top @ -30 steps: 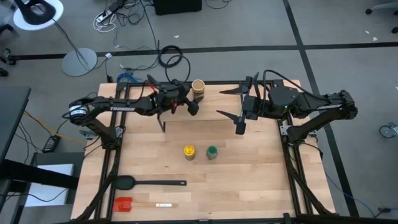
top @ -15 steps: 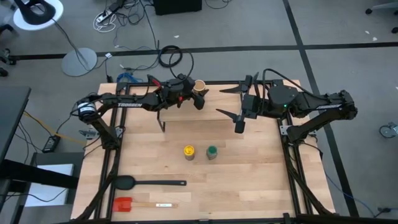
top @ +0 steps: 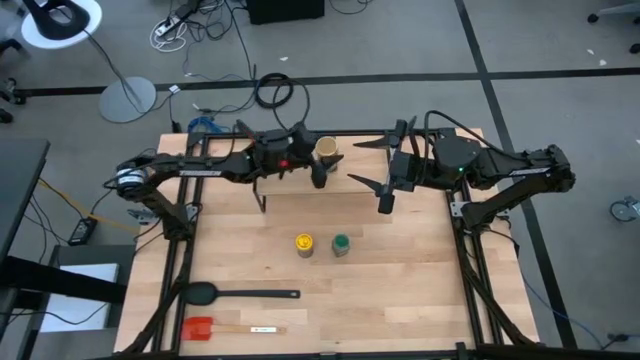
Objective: Shelf spices
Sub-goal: Remove the golden seasoning bottle from the shelf
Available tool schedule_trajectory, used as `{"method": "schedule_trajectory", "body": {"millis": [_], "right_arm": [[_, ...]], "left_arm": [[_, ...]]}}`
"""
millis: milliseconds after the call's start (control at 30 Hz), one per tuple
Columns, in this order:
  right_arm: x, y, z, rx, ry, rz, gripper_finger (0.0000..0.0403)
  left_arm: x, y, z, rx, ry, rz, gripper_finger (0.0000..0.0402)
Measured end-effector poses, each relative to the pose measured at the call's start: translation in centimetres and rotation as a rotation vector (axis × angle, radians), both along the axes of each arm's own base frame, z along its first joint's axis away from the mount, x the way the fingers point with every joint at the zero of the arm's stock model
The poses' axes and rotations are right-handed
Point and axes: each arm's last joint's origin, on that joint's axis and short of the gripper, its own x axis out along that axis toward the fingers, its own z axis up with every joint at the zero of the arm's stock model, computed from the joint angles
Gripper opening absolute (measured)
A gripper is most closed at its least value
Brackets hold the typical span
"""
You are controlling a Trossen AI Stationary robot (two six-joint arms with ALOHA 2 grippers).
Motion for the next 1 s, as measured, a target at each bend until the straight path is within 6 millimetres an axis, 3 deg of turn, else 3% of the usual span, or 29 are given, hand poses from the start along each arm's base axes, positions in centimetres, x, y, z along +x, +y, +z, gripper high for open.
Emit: {"method": "schedule_trajectory", "body": {"millis": [167,433,533,733,1000], "right_arm": [[0.0,0.0,0.4,-0.032,-0.026,0.001,0.0293],[0.0,0.0,0.9,-0.051,-0.075,0.001,0.0293],[0.0,0.0,1.1,-0.058,-0.097,0.0,0.0293],[0.0,0.0,1.4,-0.054,-0.12,-0.001,0.0293],[0.0,0.0,1.3,-0.046,-0.12,0.0,0.0293]], "left_arm": [[0.0,-3.5,2.2,0.082,-0.05,-0.14,0.0262],[0.8,-8.8,1.7,0.088,-0.025,-0.274,0.0262],[1.5,-10.4,0.9,0.089,-0.024,-0.3,0.0262],[3.8,-12.9,-2.7,0.086,0.017,-0.351,0.0262],[8.4,-15.5,-5.4,0.122,0.075,-0.402,0.0262]]}}
